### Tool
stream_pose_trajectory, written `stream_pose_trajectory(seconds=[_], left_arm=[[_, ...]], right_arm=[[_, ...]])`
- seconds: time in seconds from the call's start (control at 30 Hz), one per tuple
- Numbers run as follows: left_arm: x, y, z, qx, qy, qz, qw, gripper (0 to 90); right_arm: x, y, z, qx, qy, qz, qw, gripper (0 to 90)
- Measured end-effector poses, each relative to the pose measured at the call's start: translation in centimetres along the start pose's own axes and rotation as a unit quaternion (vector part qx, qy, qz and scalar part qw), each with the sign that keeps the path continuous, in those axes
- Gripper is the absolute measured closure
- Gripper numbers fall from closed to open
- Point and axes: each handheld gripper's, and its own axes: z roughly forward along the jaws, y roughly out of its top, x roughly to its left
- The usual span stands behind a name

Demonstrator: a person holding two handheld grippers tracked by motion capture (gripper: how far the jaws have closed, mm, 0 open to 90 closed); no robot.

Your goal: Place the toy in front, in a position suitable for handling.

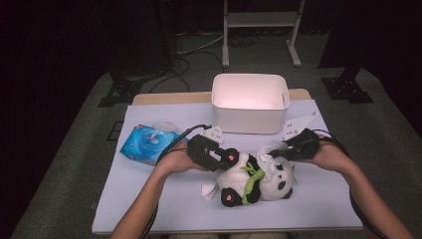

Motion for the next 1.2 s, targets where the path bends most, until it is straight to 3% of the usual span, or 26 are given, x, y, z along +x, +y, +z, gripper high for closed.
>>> stream_pose_trajectory(seconds=[0.1, 0.23, 0.37, 0.5, 0.7, 0.9, 1.03, 1.2], left_arm=[[0.0, -0.1, 0.1, -0.005, 0.0, -0.004, 1.0, 50.9], [-0.1, -0.1, 0.2, -0.001, 0.003, -0.003, 1.0, 50.8], [-0.1, 0.0, 0.1, -0.005, 0.0, 0.0, 1.0, 50.8], [-0.2, 0.0, 0.2, -0.002, 0.001, 0.001, 1.0, 50.8], [-0.1, -0.1, 0.1, -0.002, -0.001, -0.003, 1.0, 50.8], [-0.1, 0.2, 0.2, 0.005, 0.002, 0.001, 1.0, 50.8], [-0.2, 0.1, 0.2, 0.01, 0.005, 0.001, 0.9999, 50.8], [-0.1, 0.1, 0.2, 0.008, 0.004, 0.001, 1.0, 50.8]], right_arm=[[0.1, 0.8, 1.1, -0.01, 0.015, -0.004, 0.9998, 81.1], [0.6, 2.2, 2.7, -0.001, 0.027, -0.022, 0.9994, 81.1], [0.5, 3.3, 3.2, -0.007, 0.036, -0.024, 0.9991, 81.1], [0.9, 4.6, 3.7, -0.007, 0.045, -0.041, 0.9981, 80.9], [1.3, 5.8, 3.2, -0.006, 0.041, -0.053, 0.9977, 80.9], [1.7, 7.0, 2.6, -0.03, 0.046, -0.065, 0.9963, 80.9], [1.7, 7.1, 3.0, -0.023, 0.05, -0.067, 0.9963, 80.7], [1.4, 6.0, 3.0, -0.014, 0.049, -0.051, 0.9974, 80.6]])
